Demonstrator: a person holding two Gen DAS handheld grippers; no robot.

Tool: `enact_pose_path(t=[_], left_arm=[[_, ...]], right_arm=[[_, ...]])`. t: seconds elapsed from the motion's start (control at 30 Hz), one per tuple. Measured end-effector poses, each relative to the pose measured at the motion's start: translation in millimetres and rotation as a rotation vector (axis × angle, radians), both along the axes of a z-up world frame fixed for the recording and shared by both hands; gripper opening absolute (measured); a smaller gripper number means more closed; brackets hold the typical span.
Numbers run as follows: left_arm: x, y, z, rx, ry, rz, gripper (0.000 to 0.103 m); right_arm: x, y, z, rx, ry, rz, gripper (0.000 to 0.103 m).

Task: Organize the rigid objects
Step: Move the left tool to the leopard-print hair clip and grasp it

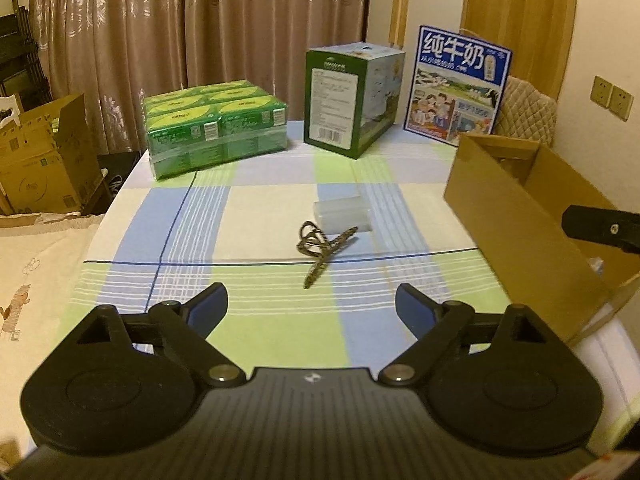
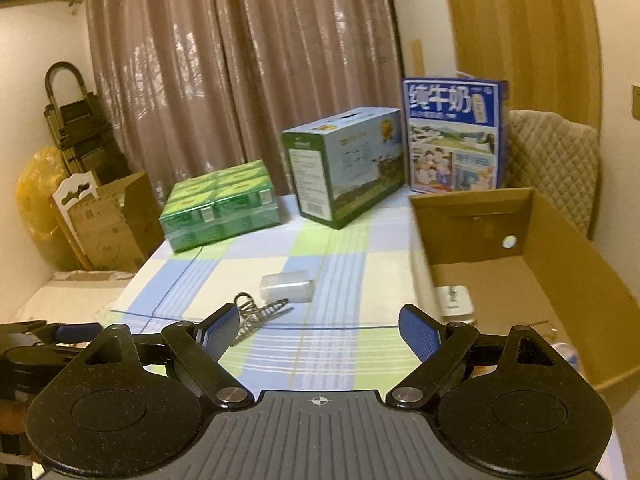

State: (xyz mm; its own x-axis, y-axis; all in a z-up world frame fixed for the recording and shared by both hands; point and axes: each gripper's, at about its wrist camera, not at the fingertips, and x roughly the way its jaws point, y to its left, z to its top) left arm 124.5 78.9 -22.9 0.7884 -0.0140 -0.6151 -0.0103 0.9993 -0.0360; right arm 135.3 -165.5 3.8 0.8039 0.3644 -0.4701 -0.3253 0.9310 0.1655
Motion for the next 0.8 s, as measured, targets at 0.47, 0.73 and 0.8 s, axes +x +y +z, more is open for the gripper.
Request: enact_pose_path(t=[0.47,0.73,0.8], left_arm=[[62,18,-68,0.058,-0.005,-0.106,0.091],[101,5,-93,0.129,0.007,-0.222,0.09],[112,3,-98,0.141,0.001,-0.24,0.088]], right_arm=[[62,34,-53,0.028,0.078,0.01,0.084],[95,48,-87,0.002,0.105,-0.003,0.084],[103,49,-96,-0.002,0.112,-0.011,0.084]])
